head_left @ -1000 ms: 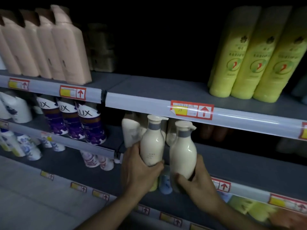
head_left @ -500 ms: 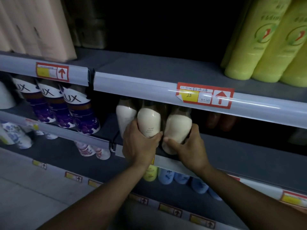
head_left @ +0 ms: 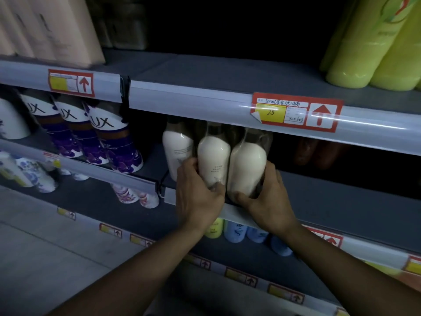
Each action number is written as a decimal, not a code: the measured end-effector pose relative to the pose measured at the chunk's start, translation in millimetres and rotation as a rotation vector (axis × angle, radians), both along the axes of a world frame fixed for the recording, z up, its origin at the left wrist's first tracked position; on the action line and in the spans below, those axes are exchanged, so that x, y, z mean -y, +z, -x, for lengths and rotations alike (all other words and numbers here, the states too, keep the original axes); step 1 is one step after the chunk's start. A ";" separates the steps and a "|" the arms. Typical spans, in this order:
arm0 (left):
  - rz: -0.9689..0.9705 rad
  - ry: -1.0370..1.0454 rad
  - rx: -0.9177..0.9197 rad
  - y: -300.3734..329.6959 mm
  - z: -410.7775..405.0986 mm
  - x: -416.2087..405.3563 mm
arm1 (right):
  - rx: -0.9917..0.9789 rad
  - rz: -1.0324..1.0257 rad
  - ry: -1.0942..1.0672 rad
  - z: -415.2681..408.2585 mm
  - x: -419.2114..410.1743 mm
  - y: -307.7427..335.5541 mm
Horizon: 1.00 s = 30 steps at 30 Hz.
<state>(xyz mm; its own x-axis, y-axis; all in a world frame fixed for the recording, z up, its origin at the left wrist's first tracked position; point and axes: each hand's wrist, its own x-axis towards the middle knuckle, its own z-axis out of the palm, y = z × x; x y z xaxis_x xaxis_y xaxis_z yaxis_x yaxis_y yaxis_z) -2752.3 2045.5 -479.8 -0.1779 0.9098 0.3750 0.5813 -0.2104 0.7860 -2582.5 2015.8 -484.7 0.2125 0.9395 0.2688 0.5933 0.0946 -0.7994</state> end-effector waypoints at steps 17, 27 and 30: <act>-0.021 0.064 0.070 -3.1 6.6 -12.9 | 0.036 -0.055 -0.106 14.0 -12.5 -1.6; -0.058 0.078 0.066 -7.4 11.7 -19.3 | 0.083 -0.057 -0.084 9.9 -13.0 0.4; -0.059 0.065 0.061 -6.9 12.8 -19.8 | 0.056 -0.076 -0.070 11.8 -9.9 0.2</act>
